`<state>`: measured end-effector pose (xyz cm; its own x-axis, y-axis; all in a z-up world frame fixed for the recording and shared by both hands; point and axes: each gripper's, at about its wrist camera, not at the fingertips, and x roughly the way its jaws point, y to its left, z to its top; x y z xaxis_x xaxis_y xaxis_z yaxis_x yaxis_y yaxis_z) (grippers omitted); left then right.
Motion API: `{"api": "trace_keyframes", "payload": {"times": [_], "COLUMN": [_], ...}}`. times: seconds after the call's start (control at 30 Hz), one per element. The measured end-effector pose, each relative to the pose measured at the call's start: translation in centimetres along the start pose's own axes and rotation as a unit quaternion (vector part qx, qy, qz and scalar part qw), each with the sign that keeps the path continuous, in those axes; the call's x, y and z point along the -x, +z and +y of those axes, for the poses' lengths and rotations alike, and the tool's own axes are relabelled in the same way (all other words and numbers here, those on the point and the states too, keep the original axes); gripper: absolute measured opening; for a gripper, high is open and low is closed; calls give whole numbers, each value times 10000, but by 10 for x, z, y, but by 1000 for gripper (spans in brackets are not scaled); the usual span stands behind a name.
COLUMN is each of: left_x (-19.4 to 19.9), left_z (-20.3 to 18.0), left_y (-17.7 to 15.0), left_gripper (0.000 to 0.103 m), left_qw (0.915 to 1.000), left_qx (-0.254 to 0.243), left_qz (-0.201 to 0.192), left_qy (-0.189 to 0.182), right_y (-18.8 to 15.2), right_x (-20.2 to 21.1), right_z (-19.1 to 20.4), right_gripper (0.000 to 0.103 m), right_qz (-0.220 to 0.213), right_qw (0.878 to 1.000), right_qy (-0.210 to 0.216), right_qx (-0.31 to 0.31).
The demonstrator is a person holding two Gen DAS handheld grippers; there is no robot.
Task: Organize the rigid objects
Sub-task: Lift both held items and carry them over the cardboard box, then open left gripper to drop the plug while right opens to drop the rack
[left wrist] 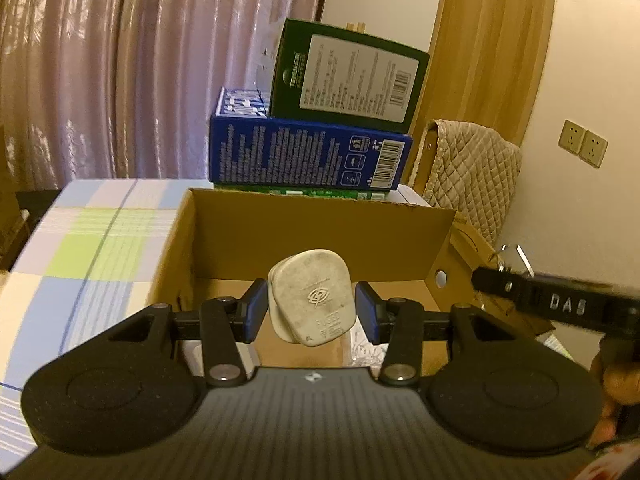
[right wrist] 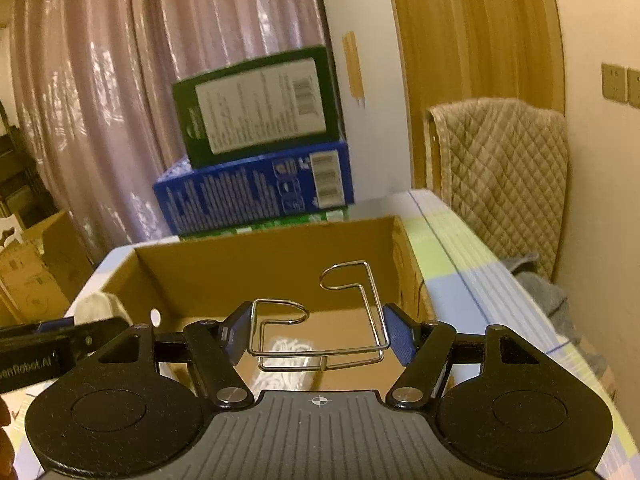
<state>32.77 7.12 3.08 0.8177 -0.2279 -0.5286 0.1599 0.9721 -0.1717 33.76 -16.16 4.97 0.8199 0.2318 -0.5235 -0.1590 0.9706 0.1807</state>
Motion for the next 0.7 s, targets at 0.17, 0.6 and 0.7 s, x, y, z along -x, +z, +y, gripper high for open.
{"api": "trace_keyframes", "payload": {"times": [0.17,0.6,0.7], "left_x": [-16,-27,-24], "left_z": [-1,-2,0], "left_y": [4,-3,-1], "left_gripper": [42,42,42], "left_qw": [9999,9997,9998], "left_qx": [-91,-49,-58], "left_qz": [135,228,183], "left_qy": [-43,-87,-48], "right_y": [-6,-10,-10], "right_x": [-10,-19,-18], "right_z": [0,-7,-6], "right_gripper": [65,65,65], "right_qz": [201,314,295], "right_qw": [9998,9994,9994], "right_qy": [-3,-92,-110], "right_qx": [-28,-137,-142]}}
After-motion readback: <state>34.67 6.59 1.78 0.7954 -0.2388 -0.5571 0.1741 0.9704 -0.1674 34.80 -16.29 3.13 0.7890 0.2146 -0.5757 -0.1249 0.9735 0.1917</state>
